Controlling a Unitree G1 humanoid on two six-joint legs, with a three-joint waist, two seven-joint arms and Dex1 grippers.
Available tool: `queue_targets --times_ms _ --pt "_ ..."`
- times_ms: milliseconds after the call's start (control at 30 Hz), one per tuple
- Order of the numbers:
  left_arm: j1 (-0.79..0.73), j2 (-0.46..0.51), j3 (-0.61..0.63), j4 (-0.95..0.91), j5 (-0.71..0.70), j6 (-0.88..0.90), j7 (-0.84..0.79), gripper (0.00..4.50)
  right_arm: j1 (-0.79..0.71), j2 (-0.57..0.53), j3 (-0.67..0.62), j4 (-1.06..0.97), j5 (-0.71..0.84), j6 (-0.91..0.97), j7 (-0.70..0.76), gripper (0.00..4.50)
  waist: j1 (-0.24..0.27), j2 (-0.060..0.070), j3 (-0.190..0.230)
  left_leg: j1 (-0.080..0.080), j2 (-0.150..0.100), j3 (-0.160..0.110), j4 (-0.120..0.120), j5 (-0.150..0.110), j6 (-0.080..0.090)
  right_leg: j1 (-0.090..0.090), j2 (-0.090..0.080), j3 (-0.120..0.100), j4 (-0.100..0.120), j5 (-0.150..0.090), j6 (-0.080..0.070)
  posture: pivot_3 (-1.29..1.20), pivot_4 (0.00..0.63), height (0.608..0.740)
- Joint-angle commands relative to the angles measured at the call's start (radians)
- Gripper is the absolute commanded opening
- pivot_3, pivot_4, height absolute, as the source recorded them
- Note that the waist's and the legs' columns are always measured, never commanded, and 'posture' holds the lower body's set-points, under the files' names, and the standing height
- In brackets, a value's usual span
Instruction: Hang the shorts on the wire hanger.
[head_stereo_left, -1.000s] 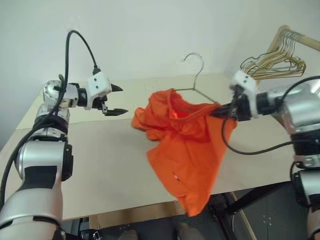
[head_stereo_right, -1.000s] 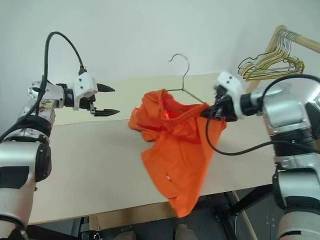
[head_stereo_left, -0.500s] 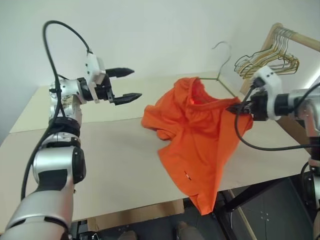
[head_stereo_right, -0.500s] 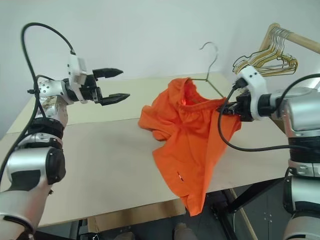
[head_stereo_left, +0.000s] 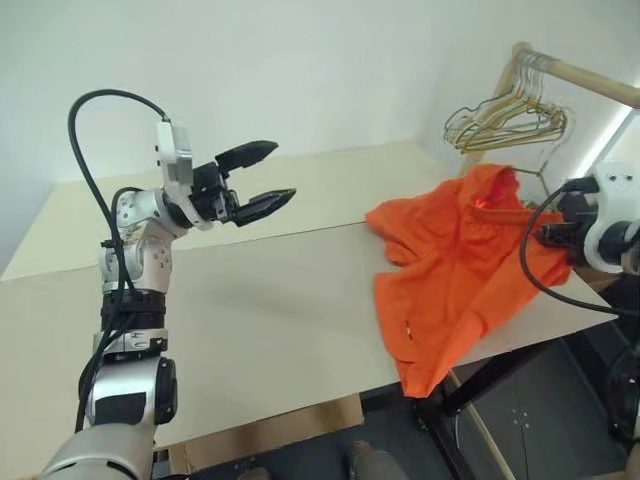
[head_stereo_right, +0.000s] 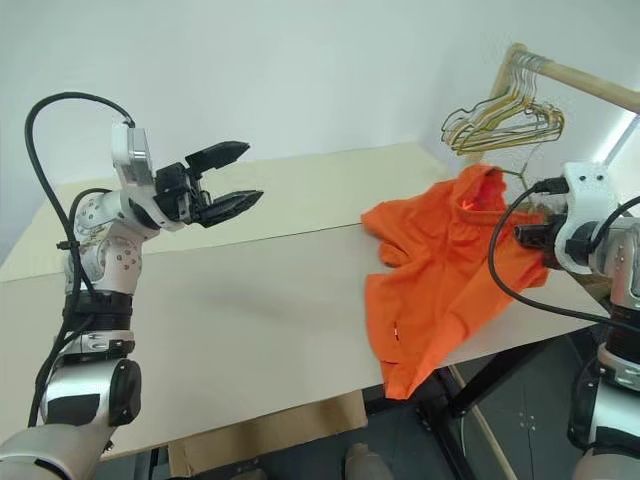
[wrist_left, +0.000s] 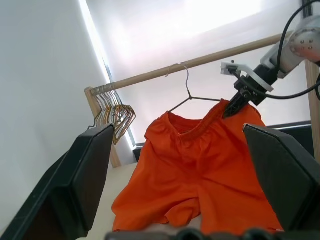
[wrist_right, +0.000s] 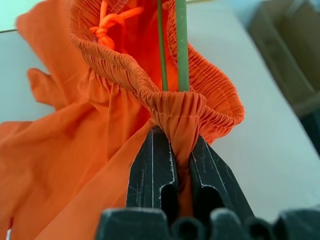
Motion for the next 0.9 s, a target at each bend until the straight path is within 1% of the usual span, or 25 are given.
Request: queue_targets --times_ms 33,100,167,233,333,467,500,567,667,833,900 --pt "0.015 -0.016 0.031 -0.069 -0.069 0.038 0.05 4.46 -0.029 0.015 -0.071 -0.015 -0.066 -0.014 -0.122 0.0 -0.01 0.0 0.0 0.001 0.0 0.0 0.0 0.0 0.0 0.002 0.0 0.0 0.0 0.0 0.0 -0.22 0.0 0.74" --pt "0.037 -0.044 0.045 -0.112 -0.117 0.057 0.074 4.46 -0.044 0.048 -0.11 0.002 -0.092 -0.024 -0.186 0.0 -0.023 0.001 0.0 0.004 0.0 -0.001 -0.001 0.0 0.0 0.007 0.0 0.0 -0.001 0.0 0.0 -0.21 0.0 0.74" --pt "0.065 -0.07 0.047 -0.159 -0.148 0.063 0.092 4.46 -0.052 0.07 -0.123 0.016 -0.121 -0.049 -0.244 0.0 -0.031 0.001 0.0 0.005 0.0 -0.001 -0.001 0.0 0.0 0.008 0.0 0.0 -0.001 0.0 0.001 -0.21 0.0 0.74" --pt "0.084 -0.092 0.044 -0.193 -0.172 0.078 0.119 4.46 -0.091 0.117 -0.183 0.031 -0.132 -0.066 -0.297 0.0 -0.039 0.001 0.0 0.006 0.0 -0.001 -0.001 0.0 0.0 0.011 0.0 0.001 -0.002 0.0 0.001 -0.21 0.0 0.74" --pt "0.104 -0.117 0.032 -0.228 -0.187 0.09 0.154 4.46 -0.123 0.163 -0.181 0.07 -0.176 -0.156 -0.401 0.0 -0.053 0.002 -0.001 0.006 0.0 -0.001 -0.001 0.0 0.0 0.011 0.001 0.002 -0.001 0.0 0.001 -0.2 0.0 0.74" --pt "0.116 -0.125 0.012 -0.237 -0.17 0.082 0.172 4.46 -0.183 0.213 -0.163 0.183 -0.212 -0.295 -0.524 0.0 -0.063 0.005 -0.002 0.008 -0.001 -0.001 -0.001 0.0 0.0 0.012 0.001 0.004 -0.001 0.0 0.001 -0.2 0.0 0.74" --pt "0.116 -0.122 0.011 -0.236 -0.17 0.083 0.175 4.46 -0.209 0.225 -0.178 0.226 -0.207 -0.331 -0.549 0.0 -0.066 0.005 -0.003 0.008 -0.001 -0.001 -0.002 0.0 0.0 0.012 0.001 0.004 -0.002 0.0 0.001 -0.2 0.0 0.74" --pt "0.117 -0.115 0.009 -0.231 -0.17 0.084 0.175 4.46 -0.256 0.228 -0.171 0.324 -0.2 -0.407 -0.576 0.0 -0.073 0.005 -0.002 0.011 -0.001 -0.001 -0.002 0.0 0.0 0.012 0.001 0.004 -0.002 0.0 0.001 -0.2 0.0 0.74" --pt "0.123 -0.099 0.001 -0.238 -0.155 0.078 0.174 4.46 -0.341 0.217 -0.179 0.481 -0.173 -0.497 -0.592 0.0 -0.079 0.006 -0.002 0.012 -0.001 -0.001 -0.002 0.0 0.0 0.012 0.001 0.004 -0.002 0.0 0.001 -0.18 0.0 0.74" --pt "0.146 -0.092 -0.001 -0.263 -0.154 0.07 0.181 4.46 -0.455 0.152 -0.195 0.762 -0.144 -0.65 -0.617 0.0 -0.079 0.007 -0.002 0.013 -0.001 -0.001 -0.005 0.0 0.0 0.013 0.001 0.005 -0.004 0.0 0.002 -0.16 0.0 0.74" --pt "0.159 -0.09 -0.005 -0.273 -0.148 0.066 0.186 4.46 -0.501 0.125 -0.239 0.87 -0.105 -0.704 -0.641 0.0 -0.076 0.007 -0.002 0.013 -0.001 0.0 -0.005 0.0 0.0 0.013 0.001 0.004 -0.005 0.0 0.002 -0.15 0.0 0.74"
